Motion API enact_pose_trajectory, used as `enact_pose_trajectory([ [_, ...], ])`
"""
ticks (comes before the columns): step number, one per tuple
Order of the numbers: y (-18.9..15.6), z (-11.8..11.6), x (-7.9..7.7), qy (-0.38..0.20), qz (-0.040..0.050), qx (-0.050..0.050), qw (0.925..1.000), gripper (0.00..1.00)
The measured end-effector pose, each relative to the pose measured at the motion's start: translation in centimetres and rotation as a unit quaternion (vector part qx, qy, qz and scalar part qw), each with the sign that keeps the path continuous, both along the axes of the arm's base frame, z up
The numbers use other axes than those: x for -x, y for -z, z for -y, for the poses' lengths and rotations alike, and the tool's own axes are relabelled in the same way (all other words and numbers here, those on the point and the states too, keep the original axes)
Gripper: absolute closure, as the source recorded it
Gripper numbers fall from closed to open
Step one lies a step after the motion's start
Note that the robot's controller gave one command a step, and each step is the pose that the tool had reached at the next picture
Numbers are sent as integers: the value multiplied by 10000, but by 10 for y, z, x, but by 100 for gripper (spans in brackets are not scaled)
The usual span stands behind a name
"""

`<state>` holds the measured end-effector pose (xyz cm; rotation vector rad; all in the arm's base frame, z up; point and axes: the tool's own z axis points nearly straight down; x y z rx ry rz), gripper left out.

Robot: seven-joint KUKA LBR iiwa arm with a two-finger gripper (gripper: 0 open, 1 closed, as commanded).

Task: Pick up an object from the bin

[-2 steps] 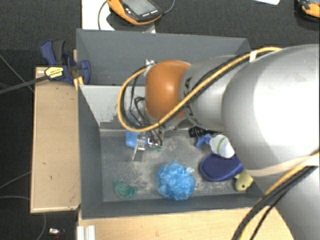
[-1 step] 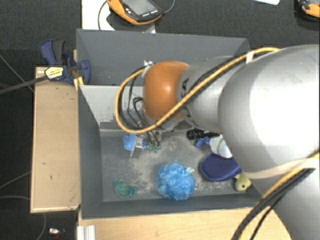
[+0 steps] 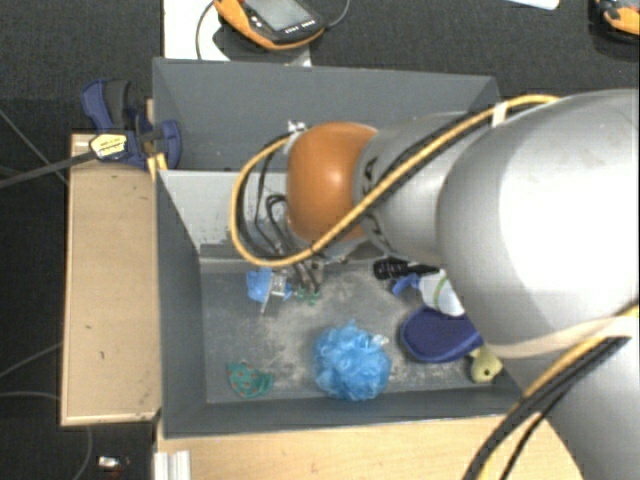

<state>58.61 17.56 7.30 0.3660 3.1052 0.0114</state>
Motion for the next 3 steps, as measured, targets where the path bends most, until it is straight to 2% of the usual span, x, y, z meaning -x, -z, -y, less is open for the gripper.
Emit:
enact_pose_trajectory([
  [1, -1, 0, 0, 3, 0, 0, 10000, 100],
  [3, -40, 1, 1, 8, -8, 1, 10000, 100],
])
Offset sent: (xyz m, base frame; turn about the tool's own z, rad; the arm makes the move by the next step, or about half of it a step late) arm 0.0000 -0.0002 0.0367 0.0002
